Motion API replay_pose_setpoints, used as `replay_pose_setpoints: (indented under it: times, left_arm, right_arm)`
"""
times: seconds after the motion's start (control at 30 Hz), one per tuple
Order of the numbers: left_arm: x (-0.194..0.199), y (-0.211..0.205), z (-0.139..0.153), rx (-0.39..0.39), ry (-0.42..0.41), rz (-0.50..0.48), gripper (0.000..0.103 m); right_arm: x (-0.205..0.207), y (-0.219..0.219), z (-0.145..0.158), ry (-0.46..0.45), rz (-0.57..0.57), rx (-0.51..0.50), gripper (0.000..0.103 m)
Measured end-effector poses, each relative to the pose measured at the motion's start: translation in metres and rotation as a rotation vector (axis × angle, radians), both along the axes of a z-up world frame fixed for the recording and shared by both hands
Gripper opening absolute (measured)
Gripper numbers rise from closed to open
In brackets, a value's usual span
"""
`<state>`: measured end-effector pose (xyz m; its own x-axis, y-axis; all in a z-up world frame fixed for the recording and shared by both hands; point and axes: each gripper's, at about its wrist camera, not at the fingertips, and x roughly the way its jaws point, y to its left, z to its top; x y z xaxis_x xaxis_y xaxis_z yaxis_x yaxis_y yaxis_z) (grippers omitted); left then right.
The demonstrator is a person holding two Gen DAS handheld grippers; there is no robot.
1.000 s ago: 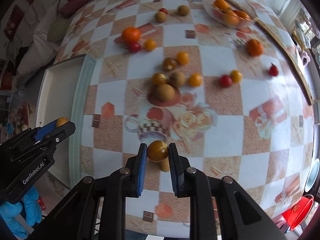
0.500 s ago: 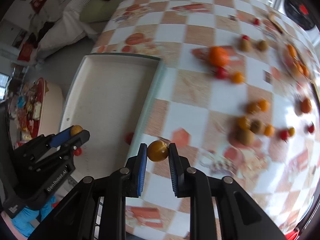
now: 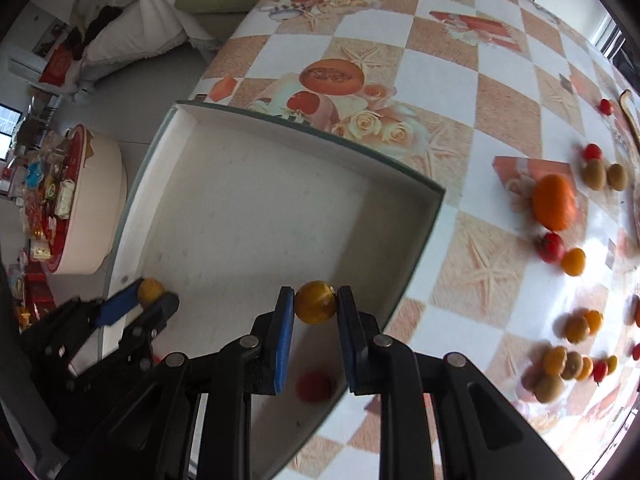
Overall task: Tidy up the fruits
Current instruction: 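Carry the yellow tomato and longan to the white tray and release both, then grasp a red cherry tomato with the right tool while the left tool grasps a longan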
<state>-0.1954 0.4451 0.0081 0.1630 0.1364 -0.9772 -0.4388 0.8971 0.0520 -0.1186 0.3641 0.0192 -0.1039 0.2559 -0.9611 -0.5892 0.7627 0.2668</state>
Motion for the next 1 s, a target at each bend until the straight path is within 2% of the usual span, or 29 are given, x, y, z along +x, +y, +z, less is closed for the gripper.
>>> replay_pose_setpoints:
  times: [0.13, 0.27, 0.33, 0.37, 0.4, 0.43, 0.57, 0.63, 0.67, 0.83, 1.0]
  left_arm:
    - [0.000, -0.006, -0.003, 0.035, 0.002, -0.026, 0.029]
    - [0.000, -0.006, -0.004, 0.037, 0.004, -0.032, 0.029]
    - [0.000, -0.006, -0.004, 0.038, 0.005, -0.036, 0.032]
    - [0.000, -0.006, -0.003, 0.051, 0.009, -0.038, 0.036]
    - [0.000, -0.008, -0.002, 0.074, 0.015, -0.039, 0.059]
    - [-0.001, -0.008, -0.001, 0.086, 0.012, -0.039, 0.074]
    - [-0.001, -0.012, 0.002, 0.083, 0.003, -0.056, 0.074]
    - [-0.001, -0.016, 0.002, 0.073, 0.012, -0.066, 0.074]
    - [0.000, -0.017, 0.003, 0.069, 0.013, -0.067, 0.074]
    - [0.001, -0.027, 0.013, 0.053, 0.015, -0.088, 0.074]
    - [0.010, -0.049, 0.028, 0.058, -0.005, -0.142, 0.074]
  right_arm:
    - [0.005, 0.006, -0.010, -0.002, 0.003, -0.027, 0.024]
    - [0.005, 0.008, -0.016, 0.008, 0.002, -0.042, 0.024]
    - [0.003, 0.011, -0.017, 0.008, 0.009, -0.044, 0.028]
    - [0.003, 0.011, -0.016, 0.014, 0.013, -0.040, 0.031]
    - [0.004, 0.015, -0.018, 0.025, 0.016, -0.031, 0.040]
    - [0.004, 0.015, -0.018, 0.034, 0.018, -0.026, 0.051]
    - [0.005, 0.014, -0.008, 0.032, 0.006, 0.015, 0.065]
    - [0.006, 0.010, 0.000, 0.032, -0.011, 0.043, 0.079]
    - [0.007, 0.007, 0.005, 0.030, -0.020, 0.058, 0.081]
    - [0.015, -0.018, 0.026, 0.024, -0.085, 0.116, 0.083]
    - [0.019, -0.060, 0.039, 0.021, -0.187, 0.113, 0.083]
